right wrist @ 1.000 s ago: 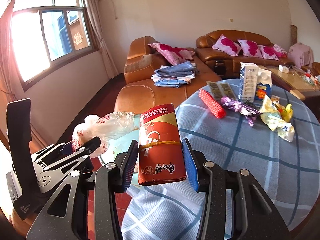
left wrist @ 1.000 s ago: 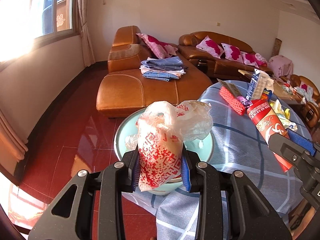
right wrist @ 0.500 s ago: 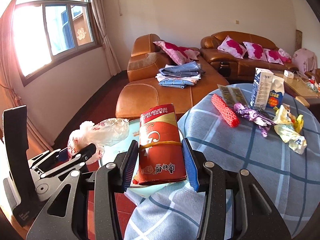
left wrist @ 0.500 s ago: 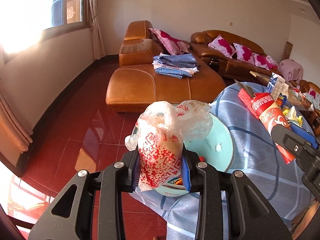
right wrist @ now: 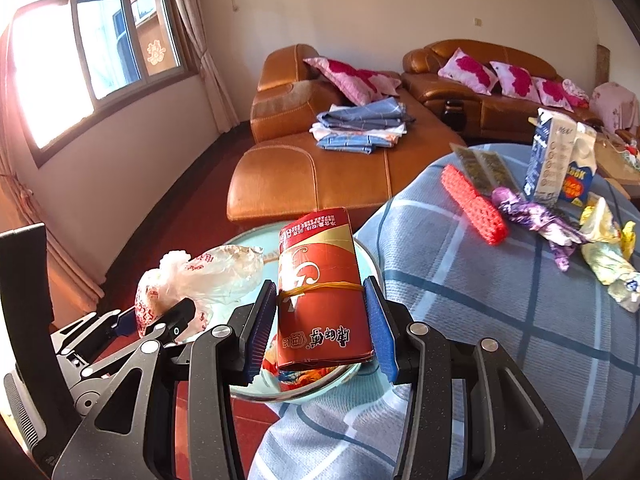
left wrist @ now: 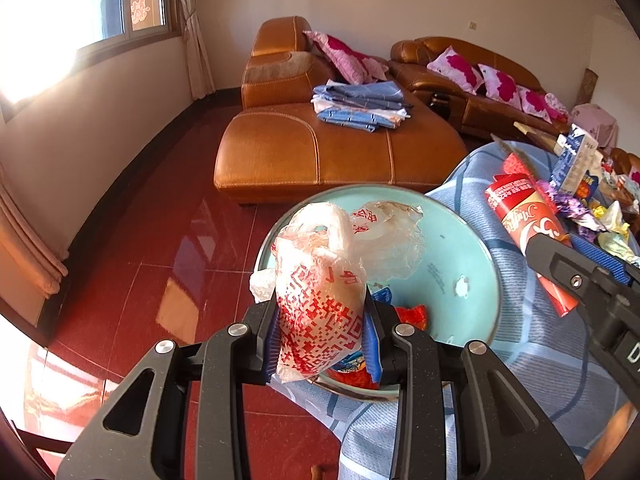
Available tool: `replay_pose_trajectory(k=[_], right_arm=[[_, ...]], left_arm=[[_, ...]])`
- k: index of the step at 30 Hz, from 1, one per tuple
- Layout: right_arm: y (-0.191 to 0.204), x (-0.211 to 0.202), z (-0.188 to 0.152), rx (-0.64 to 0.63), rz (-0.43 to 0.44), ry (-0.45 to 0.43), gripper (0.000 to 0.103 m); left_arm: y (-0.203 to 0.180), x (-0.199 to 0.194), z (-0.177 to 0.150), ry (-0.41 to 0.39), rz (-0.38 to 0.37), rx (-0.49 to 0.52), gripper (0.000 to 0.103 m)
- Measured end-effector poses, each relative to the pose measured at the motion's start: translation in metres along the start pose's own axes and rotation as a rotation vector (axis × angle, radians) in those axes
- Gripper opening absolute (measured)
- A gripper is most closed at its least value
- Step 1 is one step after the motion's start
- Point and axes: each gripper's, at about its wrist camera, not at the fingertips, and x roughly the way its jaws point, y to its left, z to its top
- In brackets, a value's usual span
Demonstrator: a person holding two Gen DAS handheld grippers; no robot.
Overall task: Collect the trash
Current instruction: 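Carry the tube and bag over the turquoise bin and open both tools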
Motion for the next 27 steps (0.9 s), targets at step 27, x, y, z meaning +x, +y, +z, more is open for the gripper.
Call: replay_pose_trajectory(k=[27], right_arm=[[-0.001, 0.068, -0.002, 0.030, 0.051, 0.128, 0.046]], left_arm=[[-0.006, 0.054, 0.005, 0.085, 0.044, 0.002, 0.036]])
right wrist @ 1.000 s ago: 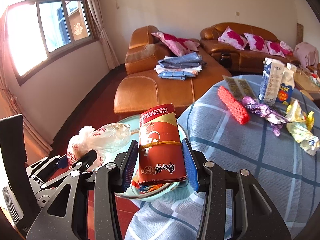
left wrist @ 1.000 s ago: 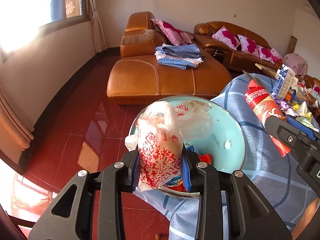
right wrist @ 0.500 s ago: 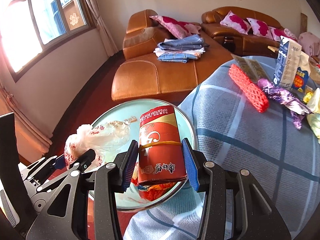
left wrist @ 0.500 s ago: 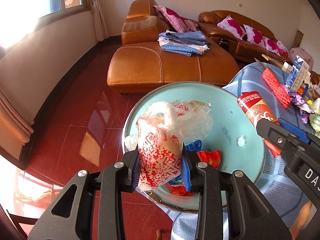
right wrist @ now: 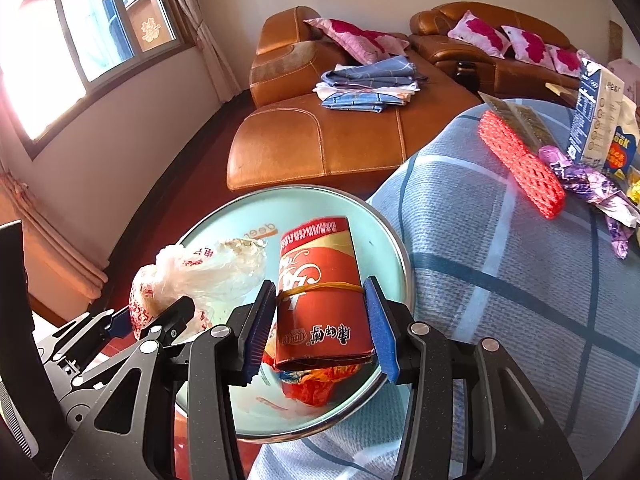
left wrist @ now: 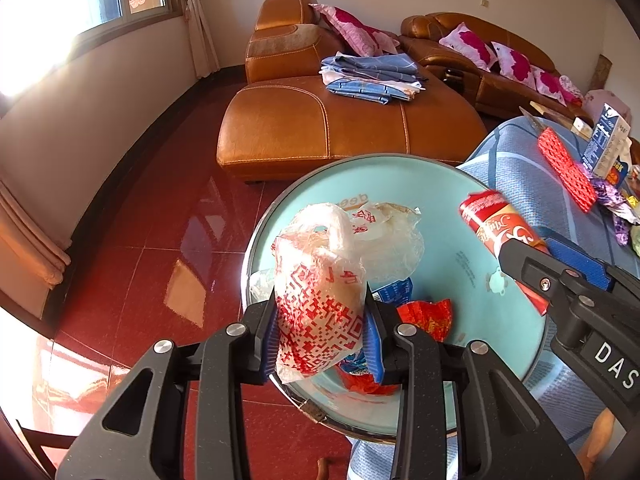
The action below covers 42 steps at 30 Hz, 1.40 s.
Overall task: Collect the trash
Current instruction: 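Carry the tube and bag over the turquoise bin and open both tools, then withdraw both tools from the bin back toward the table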
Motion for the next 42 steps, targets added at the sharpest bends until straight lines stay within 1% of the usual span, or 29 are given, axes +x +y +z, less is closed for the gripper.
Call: replay_pose_trajectory(k=[2, 3, 5, 6, 8, 9, 10, 11, 12, 13, 16, 21, 24, 30, 34, 38, 42], right_arm=[[-0.001, 0.001, 0.002, 0.005, 0.012, -0.001, 0.048], [-0.002, 0.000, 0.002, 0.010, 0.011, -0.004, 0.050], [-0.005, -0.007, 0.004, 0.025, 0.012, -0.020, 0.050], [-0.007, -0.013, 0.005, 0.034, 0.015, -0.032, 0.050], [-0.012, -0.028, 0.008, 0.054, 0.021, -0.070, 0.051], [-0.014, -0.040, 0.009, 0.061, 0.018, -0.102, 0.056], [-0.016, -0.047, 0.009, 0.062, 0.012, -0.124, 0.059], [-0.017, -0.056, 0.008, 0.061, 0.001, -0.152, 0.066], [-0.019, -0.066, 0.006, 0.057, -0.015, -0.181, 0.069], [-0.021, -0.072, 0.004, 0.054, -0.027, -0.195, 0.069], [-0.029, -0.083, -0.003, 0.059, -0.051, -0.203, 0.070], [-0.053, -0.096, -0.018, 0.126, -0.090, -0.175, 0.070], [-0.065, -0.107, -0.028, 0.150, -0.114, -0.176, 0.070], [-0.079, -0.127, -0.043, 0.160, -0.164, -0.173, 0.070], [-0.088, -0.140, -0.053, 0.174, -0.186, -0.180, 0.070], [-0.102, -0.152, -0.060, 0.193, -0.206, -0.190, 0.070], [-0.116, -0.159, -0.065, 0.218, -0.224, -0.192, 0.070]], left_arm=[[0.001, 0.000, -0.001, 0.002, 0.008, -0.003, 0.040], [0.002, 0.000, -0.001, 0.003, 0.013, -0.005, 0.043], [0.003, -0.002, -0.003, 0.002, 0.017, -0.003, 0.052], [0.003, -0.004, -0.003, 0.001, 0.019, -0.001, 0.054], [0.003, -0.010, -0.004, -0.016, 0.043, 0.002, 0.070], [0.002, -0.014, -0.004, -0.027, 0.053, 0.002, 0.072], [0.001, -0.019, -0.004, -0.039, 0.058, 0.001, 0.078], [0.001, -0.024, -0.004, -0.050, 0.057, -0.006, 0.085], [0.001, -0.027, -0.004, -0.055, 0.056, -0.011, 0.088], [-0.001, -0.032, -0.004, -0.061, 0.053, -0.018, 0.091], [-0.008, -0.043, -0.007, -0.073, 0.045, -0.009, 0.092], [-0.027, -0.063, -0.015, -0.091, 0.027, 0.034, 0.093], [-0.035, -0.075, -0.021, -0.095, 0.005, 0.045, 0.093], [-0.052, -0.097, -0.031, -0.104, -0.029, 0.059, 0.093], [-0.071, -0.111, -0.038, -0.118, -0.052, 0.097, 0.093], [-0.088, -0.117, -0.043, -0.117, -0.078, 0.122, 0.093], [-0.105, -0.116, -0.048, -0.101, -0.103, 0.149, 0.093]])
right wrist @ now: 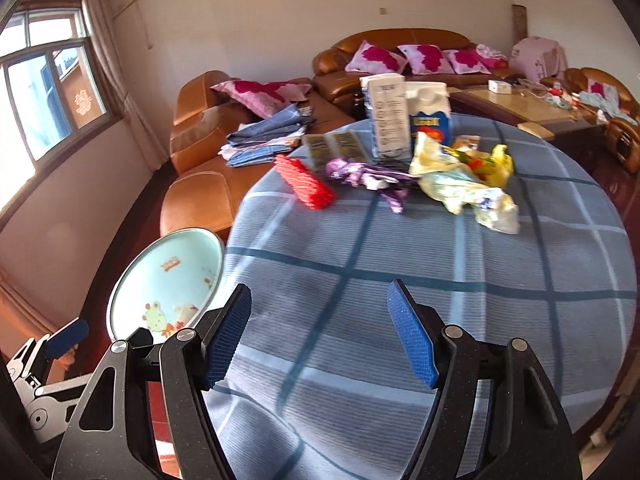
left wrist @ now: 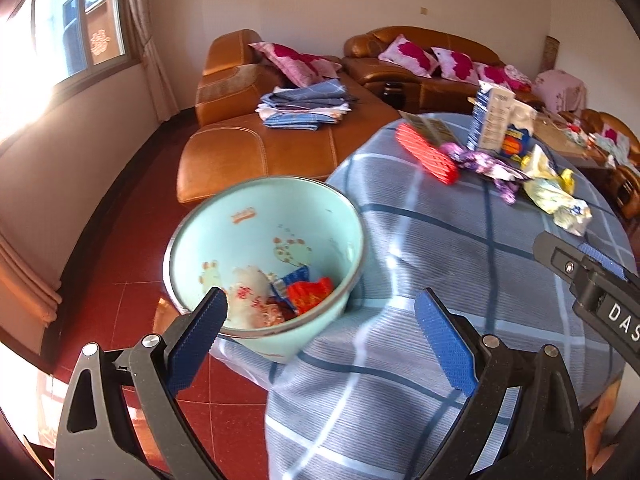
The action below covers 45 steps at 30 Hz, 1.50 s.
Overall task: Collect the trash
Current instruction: 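Withdraw both tools from the bin back toward the table, then grasp the yellow-green plastic wrapper with the right tool while the left tool grasps the red mesh net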
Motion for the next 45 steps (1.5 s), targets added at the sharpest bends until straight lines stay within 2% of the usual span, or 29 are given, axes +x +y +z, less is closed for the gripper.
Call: replay_pose_trajectory(k=[11, 16, 20, 23, 27, 31, 33, 37, 38, 39, 41, 45], right_arm=[[-0.049, 0.000, -0.002, 0.079, -0.069, -0.013, 0.070], [-0.080, 0.004, -0.003, 0.111, -0.111, -0.008, 0.069], [-0.102, 0.010, 0.003, 0.118, -0.141, 0.000, 0.062], [-0.116, 0.015, 0.015, 0.116, -0.160, -0.005, 0.061], [-0.125, 0.024, 0.040, 0.072, -0.173, -0.018, 0.062], [-0.120, 0.039, 0.066, -0.036, -0.176, -0.008, 0.065], [-0.116, 0.052, 0.072, -0.098, -0.173, 0.016, 0.066], [-0.114, 0.084, 0.071, -0.213, -0.221, 0.068, 0.066], [-0.115, 0.090, 0.070, -0.221, -0.225, 0.081, 0.061], [-0.117, 0.093, 0.069, -0.221, -0.218, 0.090, 0.045], [-0.122, 0.096, 0.066, -0.195, -0.182, 0.104, 0.041], [-0.131, 0.080, 0.066, -0.117, -0.111, 0.071, 0.030]], left_arm=[[-0.039, 0.009, -0.004, 0.020, -0.059, 0.077, 0.092], [-0.056, 0.025, -0.005, 0.055, -0.080, 0.100, 0.092], [-0.064, 0.037, -0.004, 0.076, -0.092, 0.117, 0.092], [-0.067, 0.047, 0.001, 0.084, -0.101, 0.115, 0.092], [-0.068, 0.060, 0.018, 0.083, -0.108, 0.098, 0.092], [-0.067, 0.071, 0.042, 0.076, -0.118, 0.066, 0.092], [-0.069, 0.076, 0.052, 0.068, -0.113, 0.059, 0.092], [-0.074, 0.093, 0.079, 0.051, -0.102, 0.034, 0.092], [-0.075, 0.096, 0.084, 0.049, -0.098, 0.026, 0.092], [-0.076, 0.101, 0.089, 0.047, -0.096, 0.017, 0.092], [-0.080, 0.112, 0.102, 0.047, -0.091, -0.003, 0.090], [-0.094, 0.135, 0.122, 0.037, -0.071, -0.029, 0.084]])
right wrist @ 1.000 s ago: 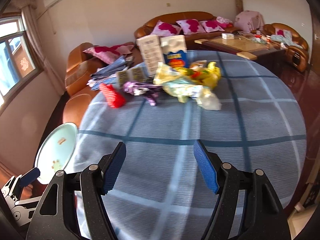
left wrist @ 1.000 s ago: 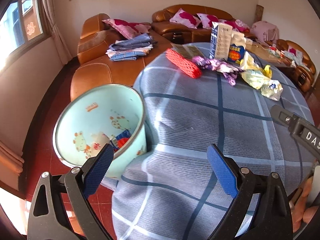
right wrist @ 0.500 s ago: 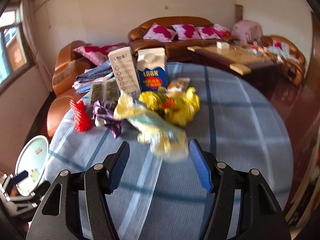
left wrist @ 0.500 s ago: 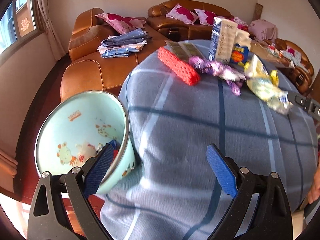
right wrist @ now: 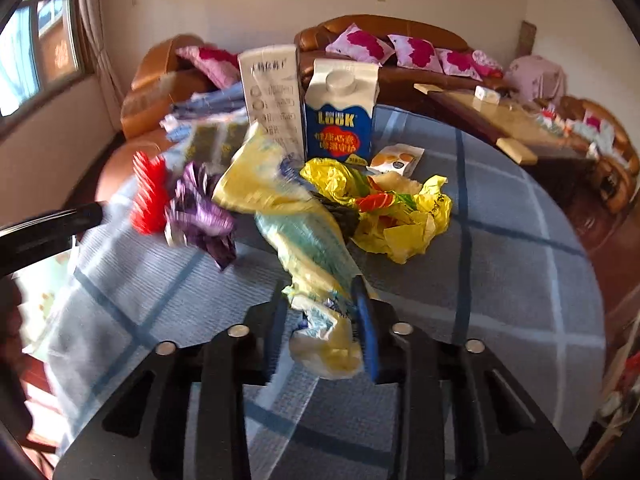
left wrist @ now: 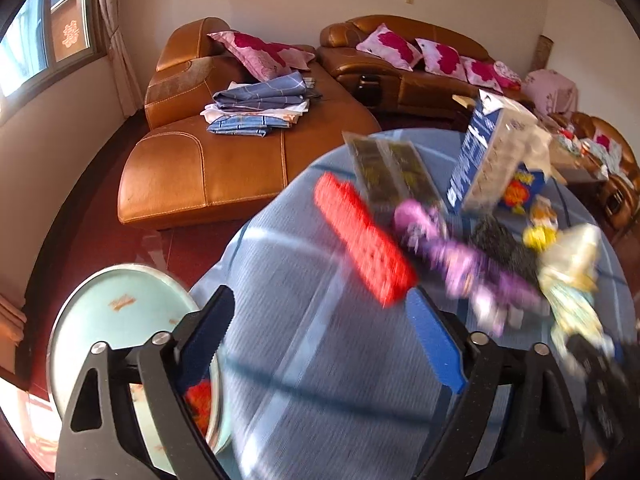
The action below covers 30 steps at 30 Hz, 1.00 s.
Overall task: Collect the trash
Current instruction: 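Grasp the yellow-green plastic wrapper with the right tool while the left tool grasps the red mesh net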
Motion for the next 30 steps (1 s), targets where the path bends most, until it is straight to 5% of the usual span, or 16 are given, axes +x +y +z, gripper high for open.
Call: replay_pose_trajectory(k=[10, 12, 14, 15, 21, 30], right_arm=[[-0.028, -0.030, 0.001, 0.188, 0.047, -0.081, 0.030], [-0.029, -0.032, 0.000, 0.201, 0.046, -0.090, 0.030], [-0.030, -0.036, 0.001, 0.222, 0.036, -0.103, 0.030], [-0.032, -0.038, 0.000, 0.241, 0.035, -0.111, 0.030], [-0.043, -0.061, -0.008, 0.339, -0.003, -0.160, 0.030], [-0.027, -0.073, -0.034, 0.346, -0.003, -0.120, 0.030]], left_arm=[[-0.012, 0.066, 0.019, 0.089, 0.009, -0.102, 0.066], [-0.017, 0.065, 0.019, 0.063, 0.033, -0.063, 0.058], [-0.015, 0.062, 0.020, 0.050, 0.008, -0.065, 0.029], [-0.014, 0.061, 0.021, 0.052, -0.011, -0.065, 0.022], [-0.005, 0.035, 0.014, 0.012, -0.039, -0.021, 0.021], [0.015, -0.037, -0.028, -0.021, -0.150, 0.028, 0.021]])
